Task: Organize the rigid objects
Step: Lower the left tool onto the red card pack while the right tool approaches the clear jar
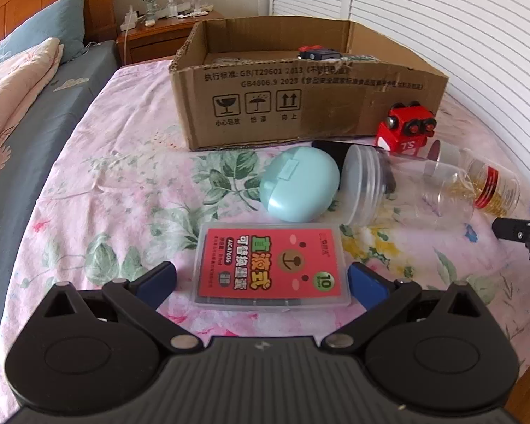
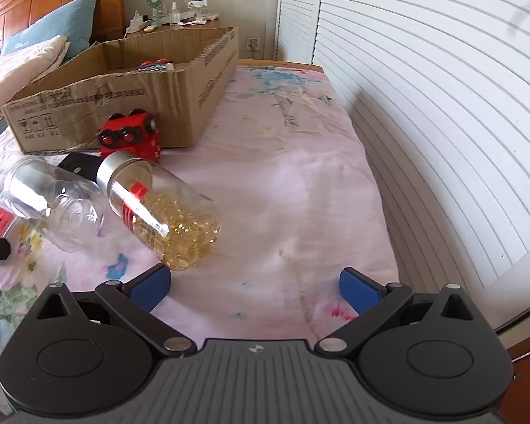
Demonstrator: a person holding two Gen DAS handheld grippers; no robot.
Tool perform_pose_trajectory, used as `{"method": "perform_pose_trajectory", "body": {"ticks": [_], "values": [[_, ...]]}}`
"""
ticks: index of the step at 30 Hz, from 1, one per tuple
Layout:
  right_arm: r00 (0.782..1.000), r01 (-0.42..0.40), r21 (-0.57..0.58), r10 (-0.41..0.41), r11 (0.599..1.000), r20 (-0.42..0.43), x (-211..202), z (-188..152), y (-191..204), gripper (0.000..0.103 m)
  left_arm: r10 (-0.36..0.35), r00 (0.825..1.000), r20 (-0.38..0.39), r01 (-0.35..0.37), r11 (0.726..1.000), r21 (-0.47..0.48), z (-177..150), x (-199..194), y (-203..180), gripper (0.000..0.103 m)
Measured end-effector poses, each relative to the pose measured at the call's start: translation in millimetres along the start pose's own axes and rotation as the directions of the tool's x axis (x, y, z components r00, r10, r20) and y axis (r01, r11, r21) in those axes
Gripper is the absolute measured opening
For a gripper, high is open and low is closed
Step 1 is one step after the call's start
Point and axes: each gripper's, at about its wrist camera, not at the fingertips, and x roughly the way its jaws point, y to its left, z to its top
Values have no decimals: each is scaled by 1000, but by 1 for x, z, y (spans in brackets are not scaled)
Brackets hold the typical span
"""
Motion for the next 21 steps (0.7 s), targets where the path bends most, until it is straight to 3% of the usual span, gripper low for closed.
{"method": "perform_pose_trajectory", "body": {"ticks": [4, 10, 15, 21], "values": [[999, -34, -18, 34, 999, -8, -7, -4, 8, 103, -19, 1000, 12, 18, 1000, 12, -2, -1, 0, 102], [999, -45, -56, 44, 997, -25, -15, -8, 26, 103, -17, 999, 39, 17, 1000, -1, -2, -3, 2, 93], [988, -153, -72, 151, 986, -32, -26, -5, 43, 103, -25, 998, 49, 24, 1000, 12, -1, -3, 6, 89], [966, -260, -125, 257, 958, -37, -34, 5, 72, 103, 25, 999, 40, -24, 999, -25, 0, -3, 25, 89]]}}
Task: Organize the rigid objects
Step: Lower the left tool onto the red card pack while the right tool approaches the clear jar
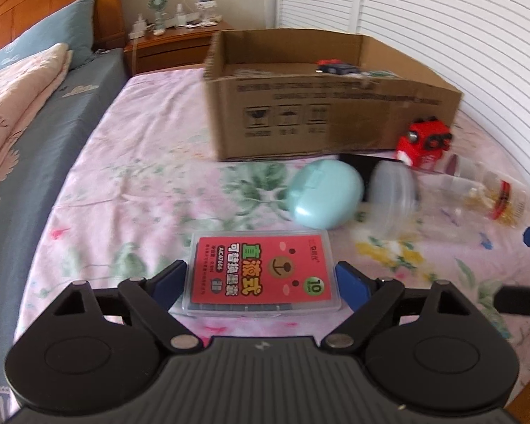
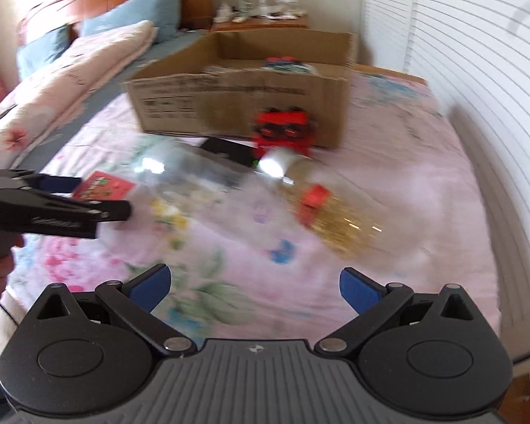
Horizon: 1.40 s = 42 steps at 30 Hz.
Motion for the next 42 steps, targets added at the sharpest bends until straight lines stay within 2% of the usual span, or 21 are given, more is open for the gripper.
{"method": "perform_pose_trajectory", "body": {"ticks": [4, 11, 18, 24, 30, 35, 39, 41, 42], "values": [[1000, -28, -36, 28, 999, -7, 6, 11, 19, 103, 44, 999, 7, -44, 999, -6, 0, -1, 14, 89], [999, -29, -47, 27, 998, -40, 23, 32, 40, 103, 31, 999, 11, -31, 999, 10, 1, 2, 30, 89], [992, 82, 29, -79, 996, -100, 39, 54, 56, 103, -8, 1000, 15, 7, 998, 54, 4, 5, 34, 90], [976, 176, 154, -152, 972, -156, 49, 64, 61, 103, -64, 997, 34, 62, 995, 73, 5, -1, 44, 91], [959, 270, 273, -235, 923, -156, 53, 73, 65, 103, -120, 992, 48, 116, 990, 82, 5, -12, 58, 92], [955, 295, 388, -255, 873, -154, 57, 75, 59, 103, -154, 986, 60, 148, 985, 94, 1, -17, 67, 92], [943, 333, 380, -296, 863, -154, 61, 77, 60, 103, -174, 983, 55, 169, 982, 79, 1, -14, 70, 92], [939, 343, 366, -308, 865, -152, 60, 76, 60, 95, -180, 982, 49, 176, 982, 75, 1, -11, 69, 92], [939, 344, 359, -309, 868, -151, 60, 76, 59, 95, -180, 983, 46, 176, 982, 73, 1, -10, 69, 92]]}}
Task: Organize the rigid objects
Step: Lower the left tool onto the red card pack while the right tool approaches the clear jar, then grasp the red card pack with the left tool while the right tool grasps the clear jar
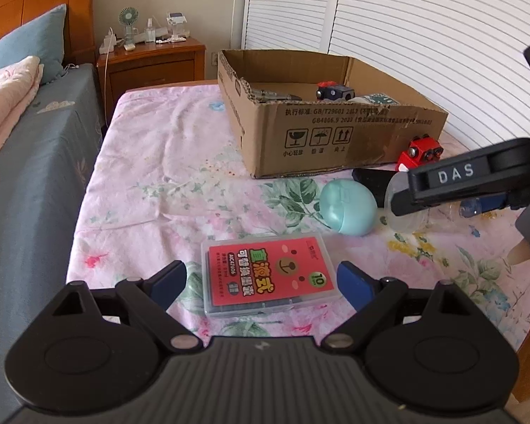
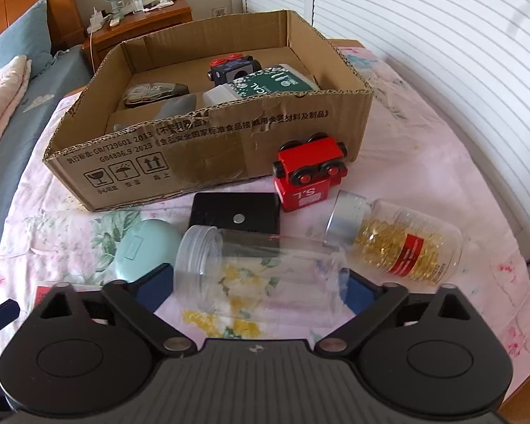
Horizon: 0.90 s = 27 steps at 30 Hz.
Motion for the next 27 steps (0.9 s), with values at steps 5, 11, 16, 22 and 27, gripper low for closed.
{"method": "perform_pose_trajectory", "body": {"ticks": [5, 11, 16, 22, 27], "values": [[1000, -17, -64, 17, 998, 0, -1, -4, -6, 95, 9, 1000, -21, -9, 1000, -11, 0, 6, -1, 92], [999, -43, -141, 43, 989, -4, -5, -10, -16, 95, 27, 998, -55, -28, 999, -19, 2, 14, -8, 95], [998, -65, -163, 67, 984, 6, -7, -12, -22, 95, 85, 994, -72, -85, 996, -5, 5, 23, -18, 96], [994, -103, -203, 108, 974, 15, -9, -14, -25, 95, 102, 992, -75, -103, 995, -12, 9, 24, -21, 89], [986, -155, -255, 167, 954, 24, -15, -14, -31, 95, 88, 993, -77, -88, 996, 8, 9, 19, -21, 89]]}}
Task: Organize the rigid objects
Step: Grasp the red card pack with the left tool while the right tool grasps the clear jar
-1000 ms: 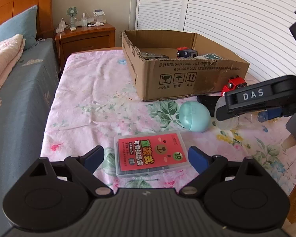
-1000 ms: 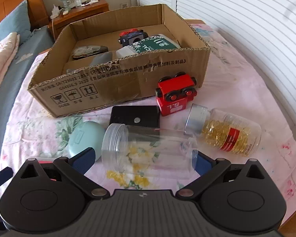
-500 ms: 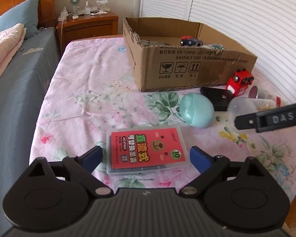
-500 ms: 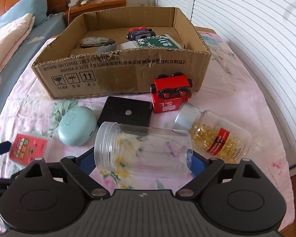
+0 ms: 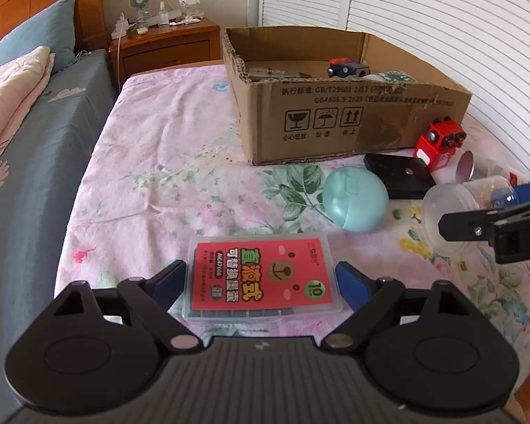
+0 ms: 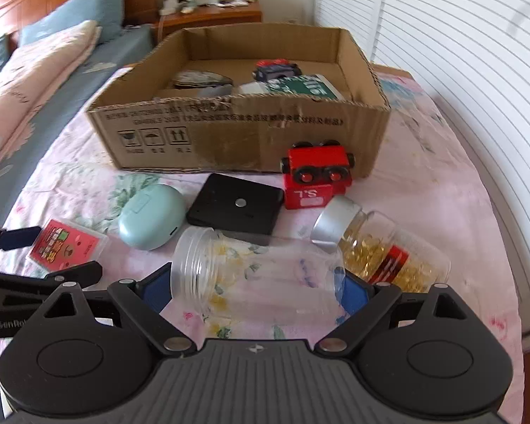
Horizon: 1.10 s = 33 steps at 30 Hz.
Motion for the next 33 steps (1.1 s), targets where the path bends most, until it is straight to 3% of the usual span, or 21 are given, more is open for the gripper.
{"method": "perform_pose_trajectory", "body": {"ticks": [16, 26, 33], "values": [[994, -108, -98, 109, 989, 6, -29, 8, -14, 94, -51, 997, 54, 46, 996, 79, 32, -44, -13, 89], [989, -102, -166, 118, 981, 92, -56, 43, -22, 94, -85, 988, 126, 70, 990, 122, 79, -59, -26, 89], [985, -98, -165, 119, 981, 124, -53, 71, -35, 94, -91, 982, 163, 71, 990, 126, 118, -48, -32, 89]]}}
